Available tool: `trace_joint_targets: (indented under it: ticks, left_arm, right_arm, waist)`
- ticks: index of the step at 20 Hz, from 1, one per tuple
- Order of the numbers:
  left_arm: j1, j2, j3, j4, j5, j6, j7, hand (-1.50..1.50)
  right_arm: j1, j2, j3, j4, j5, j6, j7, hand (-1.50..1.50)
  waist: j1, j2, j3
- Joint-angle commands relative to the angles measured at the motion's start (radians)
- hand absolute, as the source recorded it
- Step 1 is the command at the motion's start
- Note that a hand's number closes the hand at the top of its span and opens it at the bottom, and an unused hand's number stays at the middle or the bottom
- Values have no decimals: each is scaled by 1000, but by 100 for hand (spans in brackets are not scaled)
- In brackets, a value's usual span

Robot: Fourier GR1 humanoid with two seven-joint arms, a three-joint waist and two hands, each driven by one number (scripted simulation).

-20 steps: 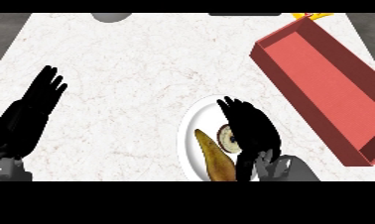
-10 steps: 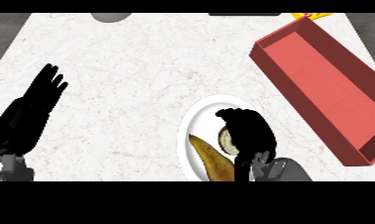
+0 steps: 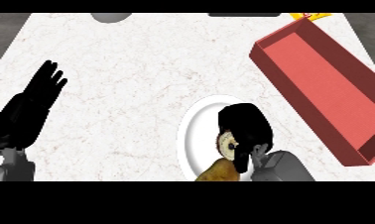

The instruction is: Pick the cupcake from the plate and place it in the cardboard box

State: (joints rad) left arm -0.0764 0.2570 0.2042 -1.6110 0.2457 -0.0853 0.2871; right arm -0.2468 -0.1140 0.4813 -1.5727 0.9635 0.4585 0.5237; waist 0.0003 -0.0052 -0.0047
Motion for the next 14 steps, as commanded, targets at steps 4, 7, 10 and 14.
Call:
trace_joint_targets:
  ticks: [4,7,10,14]
  left_arm:
    - [-2,9,7,4,-8,-21,-20,0]
    - [34,-7,3,-52,5,-23,21,0]
    - [67,7,39,-91,28,-35,38,0]
    - [39,-8,26,-113,23,-13,64,0]
  right_arm:
    - [-244,110,-175,280,-13,-21,97,150]
    - [-284,112,-196,364,8,-59,60,150]
    - [-248,113,-103,271,-20,-94,160,150]
    - [-296,110,-159,209,68,-49,170,150]
  waist:
    - [16,10,5]
    - [10,6,5]
    - [9,4,5]
    - [3,3,5]
